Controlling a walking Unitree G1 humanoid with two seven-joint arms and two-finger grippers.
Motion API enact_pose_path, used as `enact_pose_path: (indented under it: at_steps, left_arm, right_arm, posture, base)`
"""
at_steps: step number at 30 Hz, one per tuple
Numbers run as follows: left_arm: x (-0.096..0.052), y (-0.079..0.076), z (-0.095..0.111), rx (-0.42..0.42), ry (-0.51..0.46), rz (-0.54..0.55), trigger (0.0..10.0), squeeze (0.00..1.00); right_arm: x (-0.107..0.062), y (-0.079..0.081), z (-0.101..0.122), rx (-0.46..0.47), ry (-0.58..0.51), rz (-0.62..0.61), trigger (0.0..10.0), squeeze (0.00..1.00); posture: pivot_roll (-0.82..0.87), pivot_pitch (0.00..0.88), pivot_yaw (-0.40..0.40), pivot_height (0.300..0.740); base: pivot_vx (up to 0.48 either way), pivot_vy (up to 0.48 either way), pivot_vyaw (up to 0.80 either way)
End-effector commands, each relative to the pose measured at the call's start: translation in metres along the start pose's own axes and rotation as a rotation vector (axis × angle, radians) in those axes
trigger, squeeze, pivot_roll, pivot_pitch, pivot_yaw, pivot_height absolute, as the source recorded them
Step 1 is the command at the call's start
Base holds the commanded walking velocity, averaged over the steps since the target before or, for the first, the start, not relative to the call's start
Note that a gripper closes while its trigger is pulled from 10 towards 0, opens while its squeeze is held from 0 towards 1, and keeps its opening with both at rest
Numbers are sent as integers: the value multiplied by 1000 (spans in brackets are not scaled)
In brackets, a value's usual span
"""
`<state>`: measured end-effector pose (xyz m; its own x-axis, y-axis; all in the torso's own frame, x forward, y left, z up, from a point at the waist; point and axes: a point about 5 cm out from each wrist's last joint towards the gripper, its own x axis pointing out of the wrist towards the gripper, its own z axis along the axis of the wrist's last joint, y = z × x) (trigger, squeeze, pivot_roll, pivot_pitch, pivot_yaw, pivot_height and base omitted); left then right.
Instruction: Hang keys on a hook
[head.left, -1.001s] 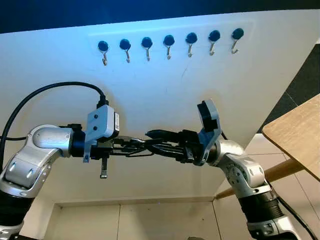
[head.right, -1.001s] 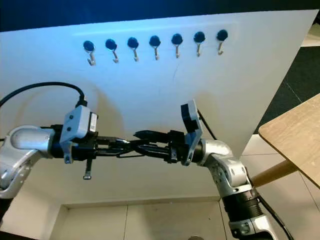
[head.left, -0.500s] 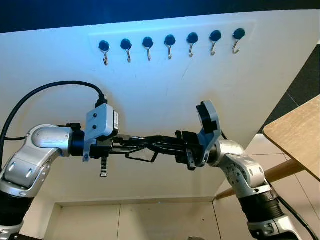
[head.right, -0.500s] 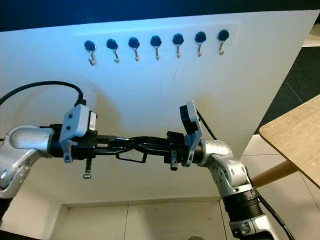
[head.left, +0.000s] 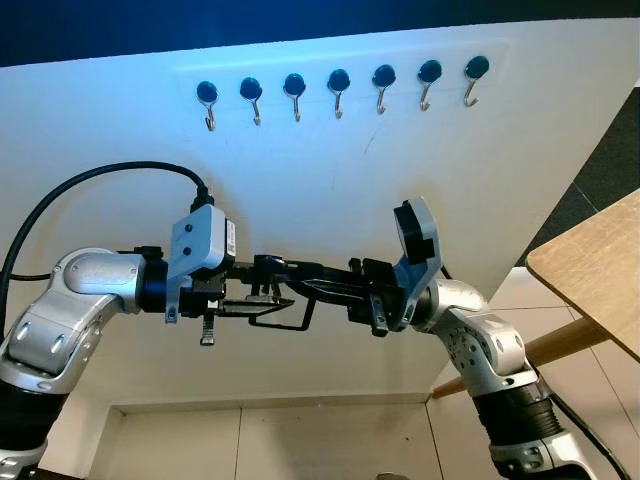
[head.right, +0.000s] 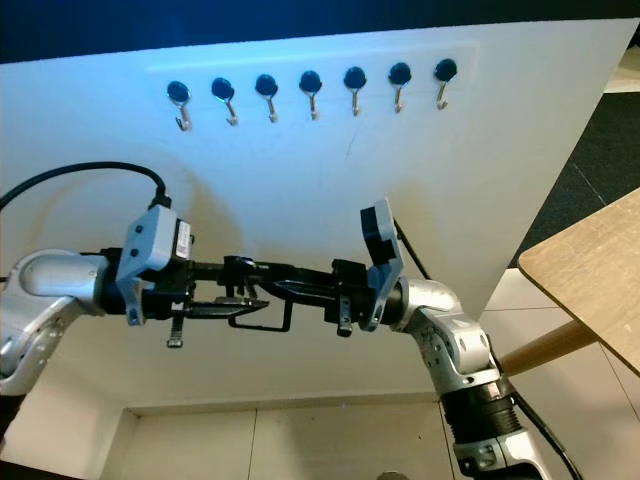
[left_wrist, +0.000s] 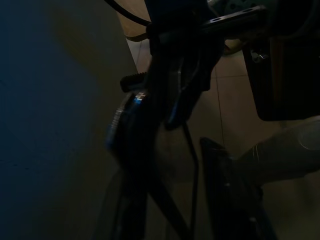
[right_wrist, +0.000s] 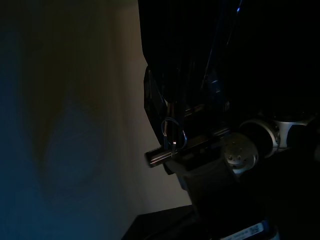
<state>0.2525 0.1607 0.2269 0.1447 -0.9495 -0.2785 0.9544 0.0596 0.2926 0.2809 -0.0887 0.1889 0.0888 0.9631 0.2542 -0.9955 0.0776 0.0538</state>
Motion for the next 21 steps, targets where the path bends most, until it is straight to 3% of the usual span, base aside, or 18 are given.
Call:
enact_pose_path:
  at_steps: [1, 12, 20, 21]
  left_arm:
    - [-1, -1, 1, 12, -10, -10, 10000, 27]
    - [-7, 0, -3, -6, 16, 15, 10000, 0]
    - [-3, 4, -6, -32, -4, 36, 10000, 0]
    - [-2, 3, -7, -37, -11, 30, 9255, 0]
  right_arm:
    - [0, 1, 5, -15, -28, -4, 0, 0]
    - [0, 4, 9, -12, -58, 4, 0, 0]
    - [-2, 6, 16, -15, -88, 23, 0, 0]
    - [-2, 6, 16, -15, -88, 24, 0, 0]
  posture:
    - [-76, 83, 93, 740]
    - [-72, 94, 99, 740]
    - [-76, 95, 100, 740]
    - [-76, 95, 100, 740]
  base:
    - [0, 0, 0]
    - [0, 0, 0]
    - [0, 0, 0]
    - [0, 0, 0]
